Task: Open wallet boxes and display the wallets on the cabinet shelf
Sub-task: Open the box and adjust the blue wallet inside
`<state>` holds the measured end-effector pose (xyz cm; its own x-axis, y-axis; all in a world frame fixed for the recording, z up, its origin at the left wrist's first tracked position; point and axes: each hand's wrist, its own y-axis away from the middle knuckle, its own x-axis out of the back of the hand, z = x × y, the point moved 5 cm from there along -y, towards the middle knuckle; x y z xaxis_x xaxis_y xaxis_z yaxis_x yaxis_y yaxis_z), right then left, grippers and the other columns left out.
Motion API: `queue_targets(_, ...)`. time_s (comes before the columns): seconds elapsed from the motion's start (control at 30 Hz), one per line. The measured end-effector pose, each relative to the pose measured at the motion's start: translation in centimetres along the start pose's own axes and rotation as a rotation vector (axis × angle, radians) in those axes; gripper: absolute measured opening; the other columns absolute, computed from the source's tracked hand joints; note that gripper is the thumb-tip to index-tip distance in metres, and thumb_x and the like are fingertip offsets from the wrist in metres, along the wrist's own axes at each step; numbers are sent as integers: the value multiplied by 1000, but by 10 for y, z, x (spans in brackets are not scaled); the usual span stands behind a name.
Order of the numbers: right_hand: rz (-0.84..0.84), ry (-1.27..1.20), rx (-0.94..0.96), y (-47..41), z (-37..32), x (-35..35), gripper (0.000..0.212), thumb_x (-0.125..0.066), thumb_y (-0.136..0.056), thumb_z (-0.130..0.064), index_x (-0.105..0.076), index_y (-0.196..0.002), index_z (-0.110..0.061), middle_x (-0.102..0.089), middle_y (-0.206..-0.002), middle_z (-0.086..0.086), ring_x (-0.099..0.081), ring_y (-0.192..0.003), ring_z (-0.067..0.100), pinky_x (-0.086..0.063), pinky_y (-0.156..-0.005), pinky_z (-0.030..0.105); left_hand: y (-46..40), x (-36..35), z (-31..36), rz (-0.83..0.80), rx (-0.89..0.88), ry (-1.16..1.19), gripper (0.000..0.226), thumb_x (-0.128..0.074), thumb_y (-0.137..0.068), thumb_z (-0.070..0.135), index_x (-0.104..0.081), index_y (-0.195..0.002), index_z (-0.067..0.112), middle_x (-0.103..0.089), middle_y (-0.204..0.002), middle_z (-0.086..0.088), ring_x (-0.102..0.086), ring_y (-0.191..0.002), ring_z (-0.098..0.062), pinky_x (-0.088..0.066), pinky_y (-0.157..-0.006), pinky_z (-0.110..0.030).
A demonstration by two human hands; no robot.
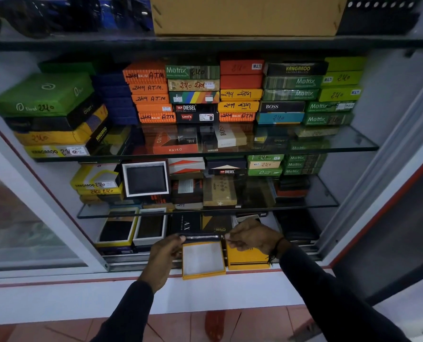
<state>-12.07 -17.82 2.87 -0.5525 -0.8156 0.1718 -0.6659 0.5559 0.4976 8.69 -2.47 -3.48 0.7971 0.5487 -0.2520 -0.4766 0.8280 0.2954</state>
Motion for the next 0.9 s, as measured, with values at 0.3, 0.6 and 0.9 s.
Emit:
queue_targets(0.3, 504, 615, 301, 11, -42, -96, 13, -62, -92, -14, -74, -89, -9, -75, -90, 8, -72, -83, 18, -61, -75, 26, -5, -27, -30, 51, -36, 23, 28, -62, -91, 2, -66, -118, -4, -66, -122, -29, -57, -112, -37, -42, -95, -52)
queue_targets(0.6, 444, 676, 286, 11, -40, -102, 17, -61, -91, -20, -74, -94, -10, -75, -96, 9, -72, -89, 23, -60, -81, 31, -4, 2, -38, 4, -18, -37, 27, -60, -95, 9, -68, -113, -9, -68, -112, -34, -57, -102, -44, -44, -91, -55)
queue_targets(0.9, 100, 115, 95, 9, -21, 19, 8, -77, -82, -24, -81, -89, -26, -76, -85, -13, -64, -84, 7, -48, -63, 19, -3, 18, -13, -183, 42, 75, 48, -85, -72, 30, -75, -112, 4, -72, -112, -18, -66, -107, -30, -57, -93, -34)
